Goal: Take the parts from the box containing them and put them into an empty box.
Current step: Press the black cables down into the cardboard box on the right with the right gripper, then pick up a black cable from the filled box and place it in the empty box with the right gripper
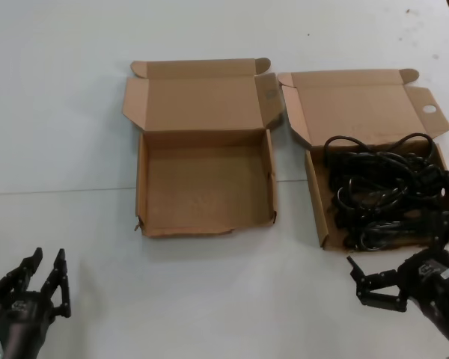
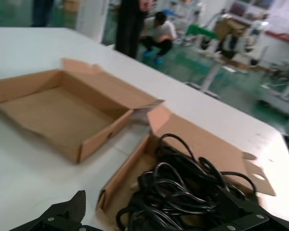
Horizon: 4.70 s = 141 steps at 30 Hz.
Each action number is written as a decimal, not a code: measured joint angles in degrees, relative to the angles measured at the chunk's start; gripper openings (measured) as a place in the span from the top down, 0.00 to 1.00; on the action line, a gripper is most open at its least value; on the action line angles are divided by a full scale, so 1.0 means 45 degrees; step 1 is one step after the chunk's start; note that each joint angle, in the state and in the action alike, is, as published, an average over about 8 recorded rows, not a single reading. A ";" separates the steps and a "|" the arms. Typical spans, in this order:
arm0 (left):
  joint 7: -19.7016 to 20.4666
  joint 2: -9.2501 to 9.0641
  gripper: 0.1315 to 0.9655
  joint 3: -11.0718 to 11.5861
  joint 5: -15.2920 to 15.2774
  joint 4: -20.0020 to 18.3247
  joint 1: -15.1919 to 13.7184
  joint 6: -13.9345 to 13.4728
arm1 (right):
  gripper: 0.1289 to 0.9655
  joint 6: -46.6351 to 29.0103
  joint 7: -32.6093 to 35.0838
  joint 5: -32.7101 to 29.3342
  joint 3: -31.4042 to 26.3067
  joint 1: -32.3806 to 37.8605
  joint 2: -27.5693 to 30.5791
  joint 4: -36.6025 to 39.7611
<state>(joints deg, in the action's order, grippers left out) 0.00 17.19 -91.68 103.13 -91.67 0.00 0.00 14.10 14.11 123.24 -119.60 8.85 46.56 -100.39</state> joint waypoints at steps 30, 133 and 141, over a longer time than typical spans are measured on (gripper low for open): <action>0.0001 0.0000 0.97 0.0000 0.0000 0.0000 0.0000 0.0000 | 0.00 -0.8945 0.0000 -0.7538 -0.7419 1.0810 0.3692 0.1541; 0.0003 0.0000 0.97 0.0000 -0.0002 0.0000 0.0000 0.0000 | 0.96 -1.9837 0.0000 -1.5544 0.5831 0.8537 -0.3628 0.2331; 0.0003 0.0000 0.97 0.0000 -0.0002 0.0000 0.0000 0.0000 | 0.96 -2.1476 0.0000 -1.6340 0.7491 0.9679 -0.5804 0.1727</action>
<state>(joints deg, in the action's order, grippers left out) 0.02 17.19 -91.68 103.12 -91.67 0.00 0.00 -82.54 14.11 49.71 -85.89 52.40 20.45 -92.61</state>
